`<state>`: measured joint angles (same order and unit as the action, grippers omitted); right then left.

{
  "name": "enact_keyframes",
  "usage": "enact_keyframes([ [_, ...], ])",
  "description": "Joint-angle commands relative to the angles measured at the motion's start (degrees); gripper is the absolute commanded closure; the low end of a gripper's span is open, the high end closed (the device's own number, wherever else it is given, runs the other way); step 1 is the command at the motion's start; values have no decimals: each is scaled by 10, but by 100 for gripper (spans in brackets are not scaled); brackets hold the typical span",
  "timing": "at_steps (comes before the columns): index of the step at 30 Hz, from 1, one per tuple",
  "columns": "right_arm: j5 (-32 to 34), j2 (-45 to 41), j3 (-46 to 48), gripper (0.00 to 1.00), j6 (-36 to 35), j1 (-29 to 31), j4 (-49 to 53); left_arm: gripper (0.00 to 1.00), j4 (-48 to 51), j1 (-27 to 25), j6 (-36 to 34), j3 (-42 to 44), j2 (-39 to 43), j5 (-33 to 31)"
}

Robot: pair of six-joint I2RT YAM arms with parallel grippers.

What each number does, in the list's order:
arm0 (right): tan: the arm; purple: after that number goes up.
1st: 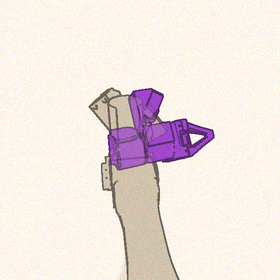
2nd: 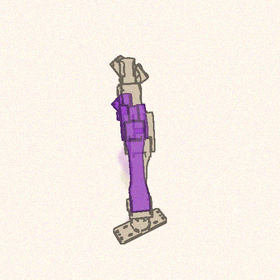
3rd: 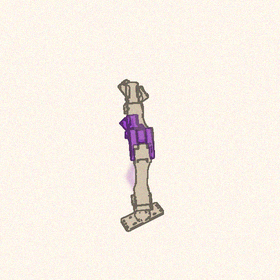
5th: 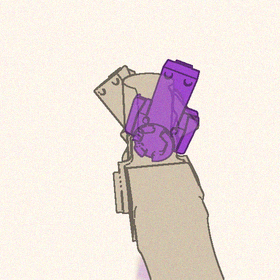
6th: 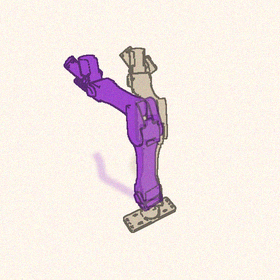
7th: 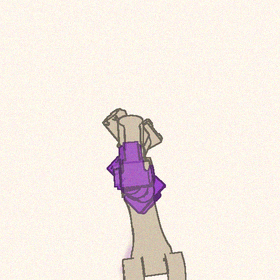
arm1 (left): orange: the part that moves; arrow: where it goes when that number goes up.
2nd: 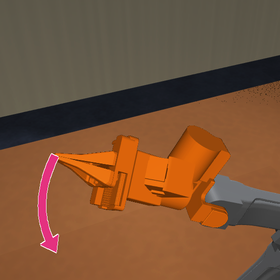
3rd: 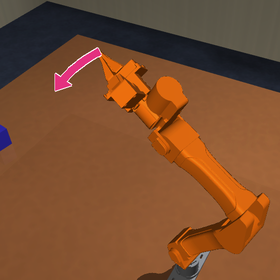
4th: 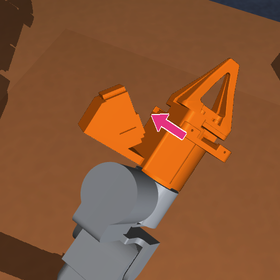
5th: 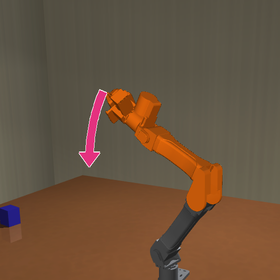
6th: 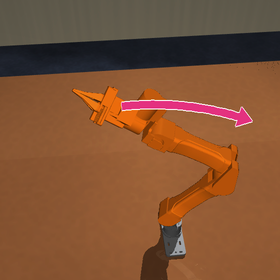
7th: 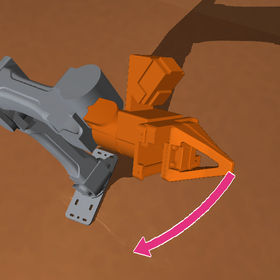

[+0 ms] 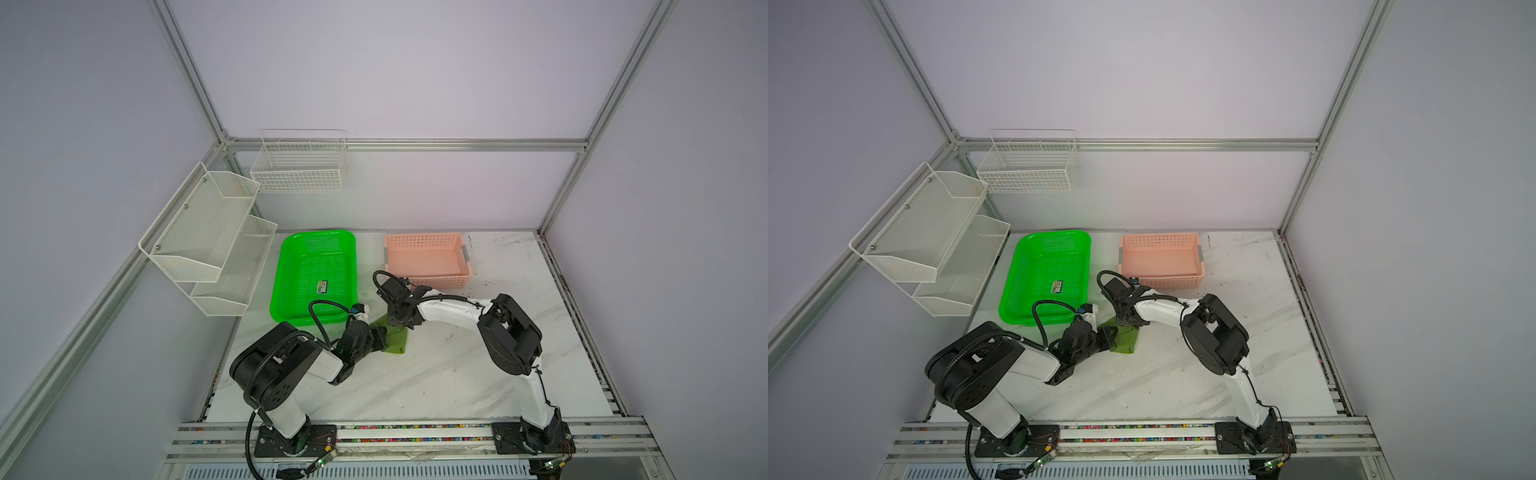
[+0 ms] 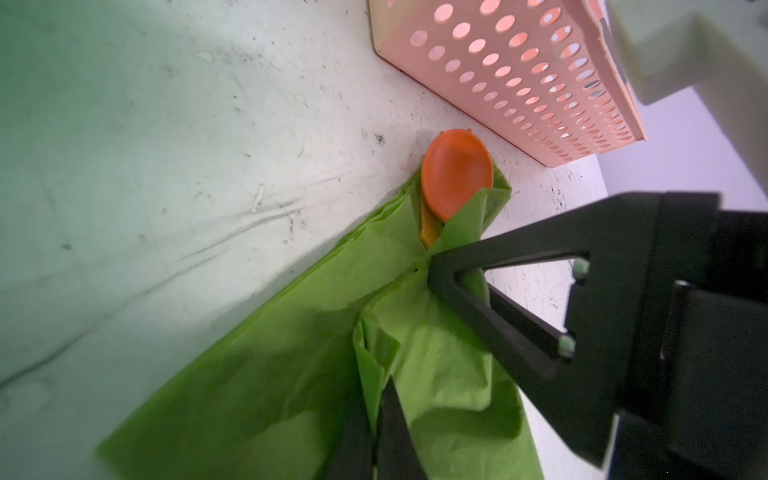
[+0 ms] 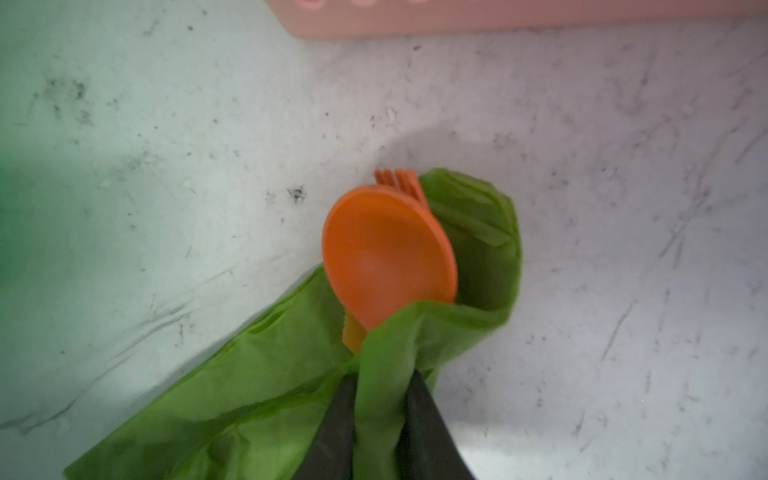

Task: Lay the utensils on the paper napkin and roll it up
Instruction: 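Pull the right gripper toward the left gripper, tightening the napkin wrap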

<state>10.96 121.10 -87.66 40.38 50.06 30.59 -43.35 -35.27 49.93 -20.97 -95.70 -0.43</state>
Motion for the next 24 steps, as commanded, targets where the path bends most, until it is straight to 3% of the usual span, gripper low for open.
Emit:
enact_keyframes([
  [1, 13, 18, -2, 79, 0, 4, 36, 100, 23, 3, 6, 22, -3, -4],
  [4, 20, 16, -7, 77, -4, 5, 42, 100, 23, 3, 9, 24, -3, -5],
  [10, 41, -11, -14, 61, -7, 11, 59, 100, 23, 3, 12, 31, 4, -12],
  [19, 49, -21, -21, 61, -7, 11, 72, 100, 45, 2, 19, 34, 20, -35],
  [24, 92, -33, -13, 61, 23, 12, 82, 100, 77, 2, 25, 37, 38, -55],
])
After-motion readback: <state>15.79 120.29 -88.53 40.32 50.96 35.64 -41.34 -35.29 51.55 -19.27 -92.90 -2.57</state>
